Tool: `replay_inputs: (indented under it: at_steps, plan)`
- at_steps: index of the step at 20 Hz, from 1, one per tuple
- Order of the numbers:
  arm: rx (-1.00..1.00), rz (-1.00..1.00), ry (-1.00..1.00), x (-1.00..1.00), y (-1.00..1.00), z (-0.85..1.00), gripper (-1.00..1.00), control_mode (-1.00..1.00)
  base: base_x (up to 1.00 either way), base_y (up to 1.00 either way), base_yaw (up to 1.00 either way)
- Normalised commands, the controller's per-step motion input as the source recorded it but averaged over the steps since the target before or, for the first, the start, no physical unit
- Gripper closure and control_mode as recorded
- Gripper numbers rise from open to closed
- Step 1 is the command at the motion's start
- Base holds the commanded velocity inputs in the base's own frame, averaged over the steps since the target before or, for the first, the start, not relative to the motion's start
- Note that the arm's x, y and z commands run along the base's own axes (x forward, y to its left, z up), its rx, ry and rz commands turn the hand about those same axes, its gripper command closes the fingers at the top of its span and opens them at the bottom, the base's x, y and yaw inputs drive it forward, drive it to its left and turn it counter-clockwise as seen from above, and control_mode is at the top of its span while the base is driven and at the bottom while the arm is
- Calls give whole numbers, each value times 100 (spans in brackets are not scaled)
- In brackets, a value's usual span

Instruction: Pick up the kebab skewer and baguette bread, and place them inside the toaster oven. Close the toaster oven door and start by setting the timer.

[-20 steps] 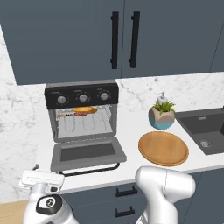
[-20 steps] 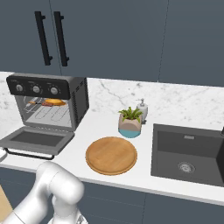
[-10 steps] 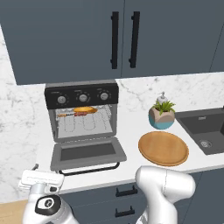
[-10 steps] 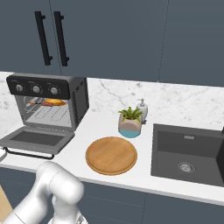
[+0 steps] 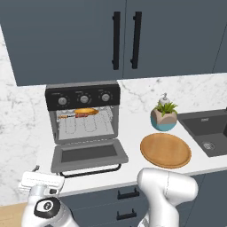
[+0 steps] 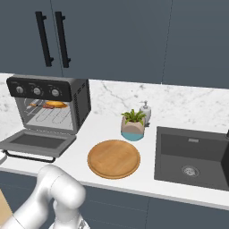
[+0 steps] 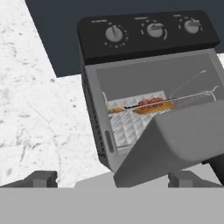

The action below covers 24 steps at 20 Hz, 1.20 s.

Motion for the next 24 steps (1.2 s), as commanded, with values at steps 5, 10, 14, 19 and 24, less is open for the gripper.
replay_inputs:
  at_steps: [5, 10, 14, 19, 24]
  plan:
    - [3, 0, -4, 19, 0, 40, -100, -100, 0, 0, 0]
    - [4, 0, 0, 29, 0, 39, -100, -100, 0, 0, 0]
    - [5, 0, 0, 37, 0, 41, -100, -100, 0, 0, 0]
    - [5, 0, 0, 38, 0, 40, -100, -100, 0, 0, 0]
    - [4, 0, 0, 35, 0, 38, -100, -100, 0, 0, 0]
